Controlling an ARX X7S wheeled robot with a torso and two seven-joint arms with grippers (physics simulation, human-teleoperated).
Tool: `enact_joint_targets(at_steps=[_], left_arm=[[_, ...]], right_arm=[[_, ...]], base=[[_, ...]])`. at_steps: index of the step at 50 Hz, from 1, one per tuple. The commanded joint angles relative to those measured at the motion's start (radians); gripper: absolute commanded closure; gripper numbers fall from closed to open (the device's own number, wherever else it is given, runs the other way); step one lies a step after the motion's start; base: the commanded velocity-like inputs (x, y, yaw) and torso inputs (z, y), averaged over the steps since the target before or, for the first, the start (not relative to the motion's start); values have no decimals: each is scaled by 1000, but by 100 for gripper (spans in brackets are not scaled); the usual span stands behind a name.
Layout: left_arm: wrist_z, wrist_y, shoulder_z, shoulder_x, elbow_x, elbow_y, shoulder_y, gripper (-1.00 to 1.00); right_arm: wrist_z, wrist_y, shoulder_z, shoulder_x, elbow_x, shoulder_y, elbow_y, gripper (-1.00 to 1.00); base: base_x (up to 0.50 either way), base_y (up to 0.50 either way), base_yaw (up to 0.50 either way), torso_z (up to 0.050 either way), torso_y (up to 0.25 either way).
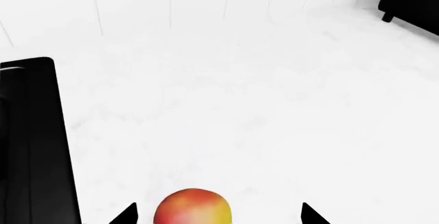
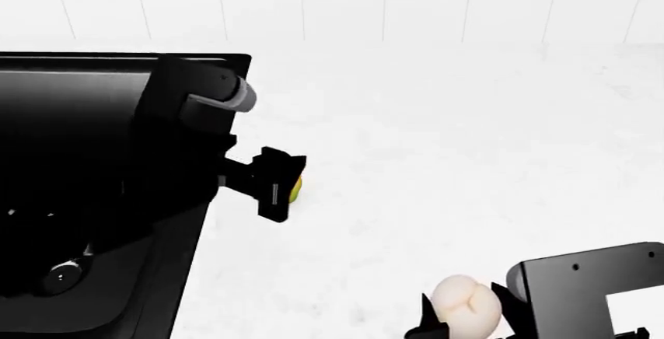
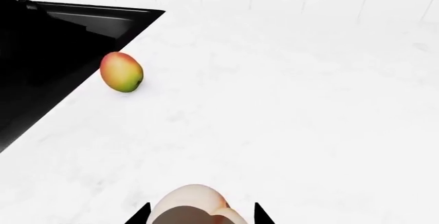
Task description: There is a mixed pile of frozen fruits and vegetables on the counter. Locate all the frozen vegetables and place the items in a bowl on the counter. Take all the frozen fruits and defrost them in a running sink.
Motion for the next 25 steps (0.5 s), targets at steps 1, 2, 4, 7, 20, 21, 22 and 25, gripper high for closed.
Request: enact_joint_targets(at_steps=[1,2,4,7,20,21,22,25], left_arm=[[71,18,74,81,70,-214,-89,-100],[78,23,75,84,72,-227,-89,-100],[86,30,84,90,84,-251,-93,-100],[99,36,87,98,90,-278,-100,-100],[248,118,145,219,166,-555,-131,-100],[263,128,148,231,170,-587,-134,-100],[279,140,152,245,177,-623,-137,-100],[352,153,162,272,177,-688,-137,-100]], right_arm=[[-32,-10,4,-2,3,1,3,100],[-31,-9,5,0,5,3,2,100],[-30,-8,8,1,8,5,-1,100],[-31,-9,5,-2,5,0,0,100],[-39,-2,-3,-20,-4,-5,14,100],[-39,-2,-2,-20,-3,-5,14,100],[-40,-3,-2,-21,-3,-5,15,100],[-39,-5,-3,-20,-6,-9,18,100]], base=[[0,0,0,0,0],[0,0,0,0,0],[0,0,0,0,0],[0,0,0,0,0],[0,0,0,0,0],[0,0,0,0,0],[0,0,0,0,0],[0,0,0,0,0]])
